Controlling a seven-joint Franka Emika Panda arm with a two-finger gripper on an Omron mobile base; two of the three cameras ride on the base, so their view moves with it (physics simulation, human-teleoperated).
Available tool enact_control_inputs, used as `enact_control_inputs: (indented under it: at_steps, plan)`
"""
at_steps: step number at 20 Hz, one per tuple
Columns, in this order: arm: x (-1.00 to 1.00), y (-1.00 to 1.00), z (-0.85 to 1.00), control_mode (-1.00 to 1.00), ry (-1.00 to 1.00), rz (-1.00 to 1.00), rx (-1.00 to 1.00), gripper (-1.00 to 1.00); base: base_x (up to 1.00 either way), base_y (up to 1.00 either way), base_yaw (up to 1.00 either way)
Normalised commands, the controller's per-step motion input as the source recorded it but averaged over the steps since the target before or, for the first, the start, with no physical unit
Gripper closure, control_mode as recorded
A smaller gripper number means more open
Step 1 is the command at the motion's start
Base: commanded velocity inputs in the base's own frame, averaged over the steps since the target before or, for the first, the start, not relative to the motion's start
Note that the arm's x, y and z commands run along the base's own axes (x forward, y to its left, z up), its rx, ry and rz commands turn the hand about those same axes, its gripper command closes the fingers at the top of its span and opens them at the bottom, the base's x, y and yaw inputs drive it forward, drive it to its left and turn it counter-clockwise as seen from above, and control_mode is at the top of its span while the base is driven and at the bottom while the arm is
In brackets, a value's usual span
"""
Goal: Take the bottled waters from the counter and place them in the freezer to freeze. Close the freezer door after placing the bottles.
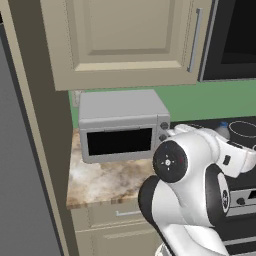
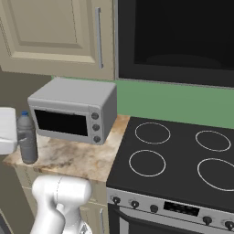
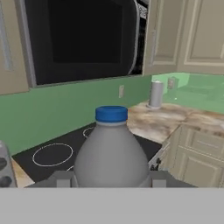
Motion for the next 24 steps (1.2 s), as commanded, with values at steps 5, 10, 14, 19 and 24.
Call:
enact_control_inputs:
  at_steps: [5,10,14,19,24]
  plan:
    - [0.0,-0.04,0.0,-1.0,0.0,-0.05,-0.11,1.0,0.0,0.0,0.0]
    - [0.0,-0.03,-0.14,-1.0,-0.02,0.0,-0.26,1.0,0.0,0.0,0.0]
    - [0.0,-0.15,-0.03,-1.0,-0.08,0.0,-0.07,1.0,0.0,0.0,0.0]
    - [-0.01,-0.27,-0.03,-1.0,-0.14,0.0,0.01,1.0,0.0,0.0,0.0]
    - [0.0,-0.13,-0.2,-1.0,-0.13,0.0,0.01,1.0,0.0,0.0,0.0]
